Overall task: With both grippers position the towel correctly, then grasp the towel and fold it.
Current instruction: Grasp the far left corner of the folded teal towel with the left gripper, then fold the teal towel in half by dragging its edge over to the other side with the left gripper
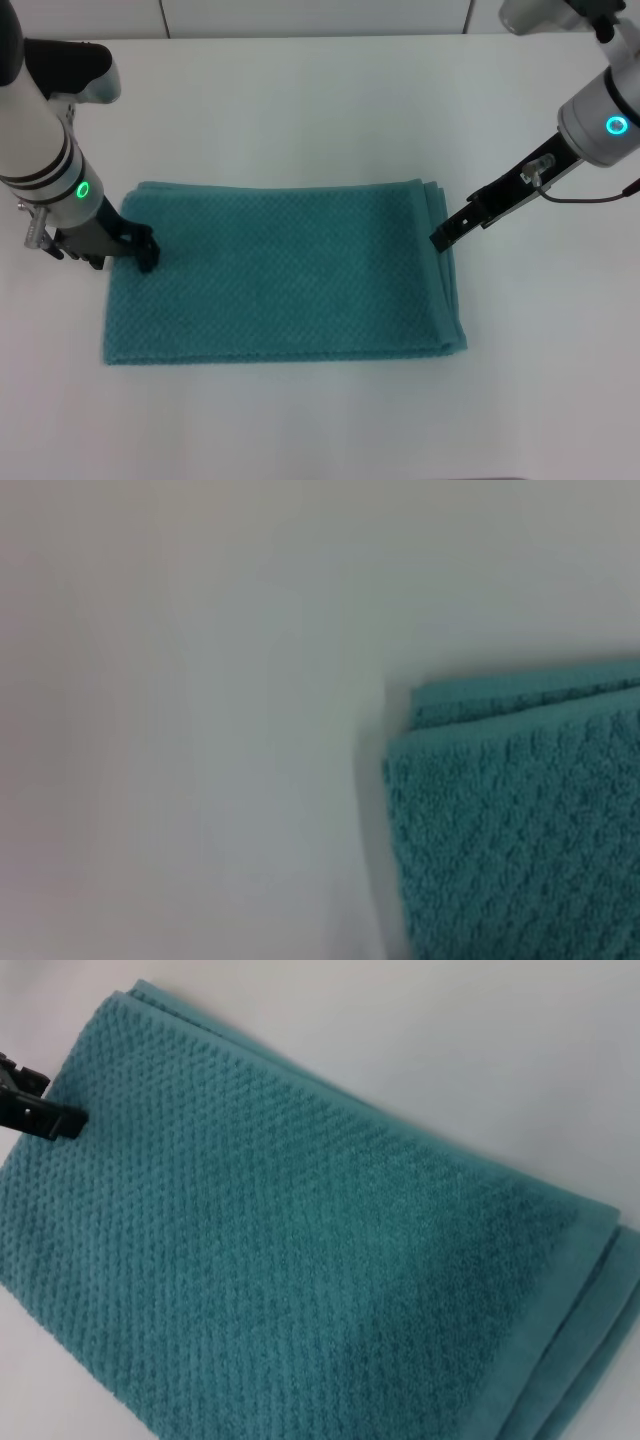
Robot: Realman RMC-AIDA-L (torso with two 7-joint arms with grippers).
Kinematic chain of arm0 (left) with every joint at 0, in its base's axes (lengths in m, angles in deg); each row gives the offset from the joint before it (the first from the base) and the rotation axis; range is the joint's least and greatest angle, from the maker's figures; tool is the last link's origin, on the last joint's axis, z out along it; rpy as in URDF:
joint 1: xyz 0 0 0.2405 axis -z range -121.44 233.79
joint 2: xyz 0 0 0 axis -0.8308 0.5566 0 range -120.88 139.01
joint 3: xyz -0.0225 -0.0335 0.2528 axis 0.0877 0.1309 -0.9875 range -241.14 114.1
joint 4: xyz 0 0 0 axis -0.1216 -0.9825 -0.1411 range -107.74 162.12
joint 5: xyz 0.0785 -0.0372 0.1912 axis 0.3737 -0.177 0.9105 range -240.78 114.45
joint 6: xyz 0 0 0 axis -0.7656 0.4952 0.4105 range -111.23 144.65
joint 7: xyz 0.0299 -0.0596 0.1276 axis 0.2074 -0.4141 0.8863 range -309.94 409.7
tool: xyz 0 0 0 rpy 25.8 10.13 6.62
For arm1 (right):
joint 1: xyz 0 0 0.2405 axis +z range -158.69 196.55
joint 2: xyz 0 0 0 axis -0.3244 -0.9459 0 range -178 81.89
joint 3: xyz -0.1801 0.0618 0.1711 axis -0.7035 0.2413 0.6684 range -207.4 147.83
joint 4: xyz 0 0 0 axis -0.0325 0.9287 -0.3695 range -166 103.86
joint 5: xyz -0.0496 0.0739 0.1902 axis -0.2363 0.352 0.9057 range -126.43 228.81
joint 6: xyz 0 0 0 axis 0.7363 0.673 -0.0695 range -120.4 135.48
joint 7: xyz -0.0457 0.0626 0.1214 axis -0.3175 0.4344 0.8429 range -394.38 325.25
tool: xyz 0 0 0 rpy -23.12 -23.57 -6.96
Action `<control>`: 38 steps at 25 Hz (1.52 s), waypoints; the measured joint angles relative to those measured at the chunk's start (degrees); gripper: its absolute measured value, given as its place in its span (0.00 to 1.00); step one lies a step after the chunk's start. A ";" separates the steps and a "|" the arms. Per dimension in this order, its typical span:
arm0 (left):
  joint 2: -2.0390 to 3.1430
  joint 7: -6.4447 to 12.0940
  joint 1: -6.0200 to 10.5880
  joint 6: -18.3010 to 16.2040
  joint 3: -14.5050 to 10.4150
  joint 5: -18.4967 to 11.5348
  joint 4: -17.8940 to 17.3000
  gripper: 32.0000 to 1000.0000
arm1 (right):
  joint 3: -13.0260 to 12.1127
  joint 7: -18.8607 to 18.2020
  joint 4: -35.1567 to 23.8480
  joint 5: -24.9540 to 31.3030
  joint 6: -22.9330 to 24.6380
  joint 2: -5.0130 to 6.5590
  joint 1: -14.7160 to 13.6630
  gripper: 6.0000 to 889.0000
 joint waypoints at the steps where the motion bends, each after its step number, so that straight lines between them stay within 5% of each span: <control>1: 0.00 0.00 0.00 -0.02 0.00 0.00 -0.04 0.60 | 0.00 0.00 0.00 0.00 0.00 0.00 0.00 0.97; 9: -0.05 -0.03 0.08 -0.37 0.00 0.01 -0.42 0.54 | 0.00 0.01 0.00 0.00 0.00 0.00 -0.01 0.97; 12: -0.06 -0.09 0.10 -0.42 0.00 0.01 -0.43 0.27 | 0.00 0.02 0.00 0.00 0.00 0.00 -0.03 0.97; 23: -0.02 -0.08 0.58 -1.18 0.00 0.07 -0.58 0.06 | 0.00 0.00 0.00 0.00 0.00 0.00 -0.11 0.97; 32: 0.27 -0.03 0.24 -2.53 -0.06 1.31 -2.24 0.04 | 0.00 0.00 0.00 0.00 0.00 0.00 -0.50 0.97; 38: 0.68 -0.33 -1.48 -5.46 1.96 7.52 -5.90 0.04 | 0.02 -0.04 0.00 0.00 -0.14 0.00 -0.64 0.97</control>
